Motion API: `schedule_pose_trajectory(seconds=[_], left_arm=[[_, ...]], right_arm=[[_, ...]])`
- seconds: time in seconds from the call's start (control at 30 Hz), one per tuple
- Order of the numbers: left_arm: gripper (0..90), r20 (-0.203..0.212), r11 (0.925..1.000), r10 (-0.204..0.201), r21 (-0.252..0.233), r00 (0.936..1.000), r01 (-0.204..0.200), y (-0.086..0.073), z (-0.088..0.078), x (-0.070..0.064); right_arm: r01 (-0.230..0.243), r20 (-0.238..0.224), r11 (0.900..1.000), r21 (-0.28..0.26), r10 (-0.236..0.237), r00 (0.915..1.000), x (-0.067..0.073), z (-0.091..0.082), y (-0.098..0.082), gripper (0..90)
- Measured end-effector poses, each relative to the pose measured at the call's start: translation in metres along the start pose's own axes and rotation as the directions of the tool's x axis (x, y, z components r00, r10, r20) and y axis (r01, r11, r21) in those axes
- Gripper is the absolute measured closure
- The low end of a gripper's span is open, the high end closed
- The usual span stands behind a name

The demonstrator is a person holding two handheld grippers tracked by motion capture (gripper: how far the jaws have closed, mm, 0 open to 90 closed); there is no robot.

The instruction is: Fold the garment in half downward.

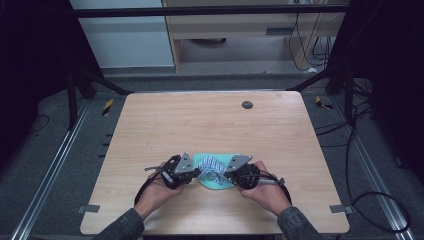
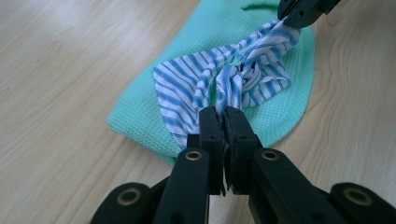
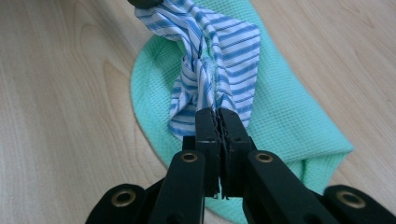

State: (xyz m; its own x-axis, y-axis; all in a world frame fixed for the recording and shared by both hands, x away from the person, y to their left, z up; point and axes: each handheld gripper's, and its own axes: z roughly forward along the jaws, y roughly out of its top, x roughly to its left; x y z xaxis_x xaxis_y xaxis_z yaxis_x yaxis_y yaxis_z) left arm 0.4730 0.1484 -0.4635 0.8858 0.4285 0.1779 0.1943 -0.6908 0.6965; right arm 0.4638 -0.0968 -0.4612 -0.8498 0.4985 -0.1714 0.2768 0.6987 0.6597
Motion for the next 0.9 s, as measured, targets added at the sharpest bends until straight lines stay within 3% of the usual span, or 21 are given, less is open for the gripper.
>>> schedule_pose_trajectory(seconds=[0.3, 0.53, 0.9], left_arm=[[87.5, 0.017, 0.9996, 0.002, 0.027, 0.9998, -0.002, -0.016, 0.002, -0.010], [87.8, 0.037, 0.9980, 0.027, 0.056, 0.9989, -0.029, -0.019, 0.003, -0.016], [87.8, 0.046, 0.9977, 0.021, 0.063, 0.9987, -0.024, -0.024, 0.003, -0.019]], right_arm=[[0.016, -0.031, 1.000, 0.019, -0.015, 0.9994, 0.011, 0.004, -0.009, 88.3], [0.030, -0.049, 0.999, 0.040, -0.028, 0.9984, 0.017, 0.005, -0.014, 88.5], [0.037, -0.058, 0.998, 0.050, -0.034, 0.9977, 0.020, 0.007, -0.017, 88.5]])
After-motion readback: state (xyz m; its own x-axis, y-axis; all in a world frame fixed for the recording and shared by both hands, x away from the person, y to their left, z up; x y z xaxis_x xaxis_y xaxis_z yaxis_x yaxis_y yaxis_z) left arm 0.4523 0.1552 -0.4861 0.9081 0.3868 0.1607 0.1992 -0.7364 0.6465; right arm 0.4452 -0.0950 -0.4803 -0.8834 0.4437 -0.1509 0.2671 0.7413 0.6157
